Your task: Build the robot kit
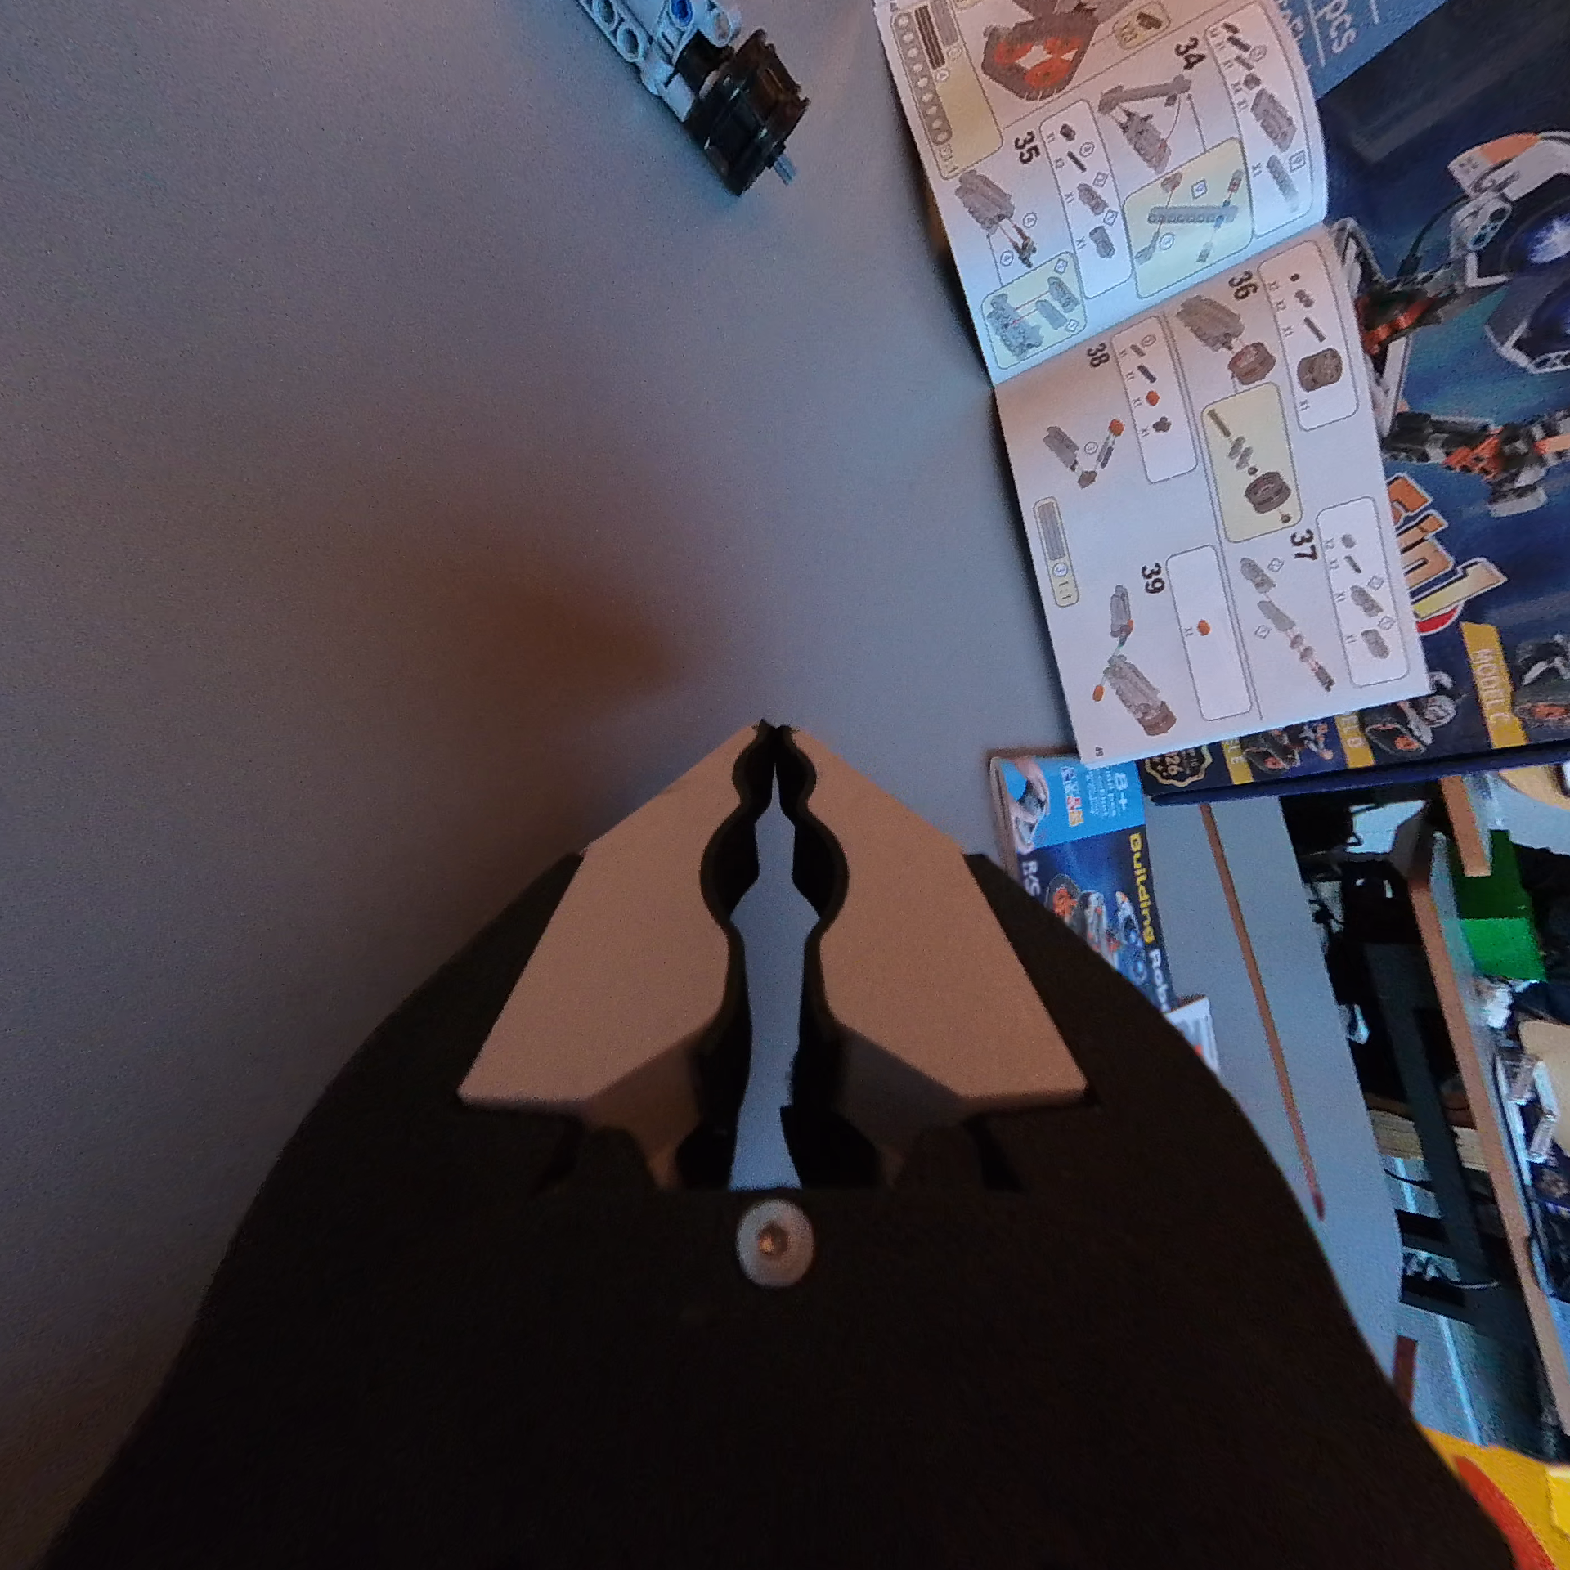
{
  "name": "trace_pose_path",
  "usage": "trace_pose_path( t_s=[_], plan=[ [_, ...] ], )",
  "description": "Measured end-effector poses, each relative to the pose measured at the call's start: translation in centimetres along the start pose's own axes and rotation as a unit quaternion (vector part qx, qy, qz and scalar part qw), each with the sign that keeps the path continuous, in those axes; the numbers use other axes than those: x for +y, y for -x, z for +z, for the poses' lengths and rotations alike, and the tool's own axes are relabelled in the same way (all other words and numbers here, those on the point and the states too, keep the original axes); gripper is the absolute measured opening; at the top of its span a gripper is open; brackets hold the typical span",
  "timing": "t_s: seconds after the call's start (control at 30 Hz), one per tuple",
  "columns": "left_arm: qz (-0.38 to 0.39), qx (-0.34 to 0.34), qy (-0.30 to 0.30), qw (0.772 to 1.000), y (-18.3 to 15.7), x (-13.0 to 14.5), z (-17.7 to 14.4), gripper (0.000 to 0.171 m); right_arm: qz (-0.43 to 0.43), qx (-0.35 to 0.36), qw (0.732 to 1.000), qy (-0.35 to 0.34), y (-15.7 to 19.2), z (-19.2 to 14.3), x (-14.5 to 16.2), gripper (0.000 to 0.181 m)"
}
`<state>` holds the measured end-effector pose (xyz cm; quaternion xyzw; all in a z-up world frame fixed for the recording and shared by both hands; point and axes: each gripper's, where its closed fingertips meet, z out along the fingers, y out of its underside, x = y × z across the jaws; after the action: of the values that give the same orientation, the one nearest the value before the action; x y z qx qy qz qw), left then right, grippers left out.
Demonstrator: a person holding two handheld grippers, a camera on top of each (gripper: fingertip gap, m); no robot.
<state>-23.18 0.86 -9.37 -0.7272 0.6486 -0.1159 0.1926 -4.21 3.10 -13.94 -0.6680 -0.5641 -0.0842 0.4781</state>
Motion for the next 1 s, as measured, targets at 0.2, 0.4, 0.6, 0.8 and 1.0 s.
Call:
trace_pose_path(
  t_s=[0.2,0.4,0.6,0.8,1.0],
  plan=[
    [0.034,0.031,0.043,0.998,0.5,-5.0,6.8,0.014,-0.012,-0.034,0.999,-0.017,1.1,-1.0,-0.7,0.000],
    [0.040,0.037,0.091,0.994,1.4,-6.0,9.9,0.014,-0.028,-0.063,0.998,-0.003,2.3,-1.4,-0.7,0.000],
    [0.037,0.048,0.110,0.992,1.0,-6.0,10.9,0.014,-0.016,-0.062,0.998,-0.009,1.8,-2.0,-0.7,0.000],
    [0.010,0.033,0.049,0.998,1.2,-7.5,8.5,0.038,-0.007,-0.063,0.998,-0.010,1.7,-2.0,-0.3,0.000],
    [-0.111,-0.097,-0.079,0.986,4.4,-3.9,-6.6,0.038,-0.013,-0.064,0.998,-0.010,1.9,-1.8,-0.3,0.000]
  ],
)
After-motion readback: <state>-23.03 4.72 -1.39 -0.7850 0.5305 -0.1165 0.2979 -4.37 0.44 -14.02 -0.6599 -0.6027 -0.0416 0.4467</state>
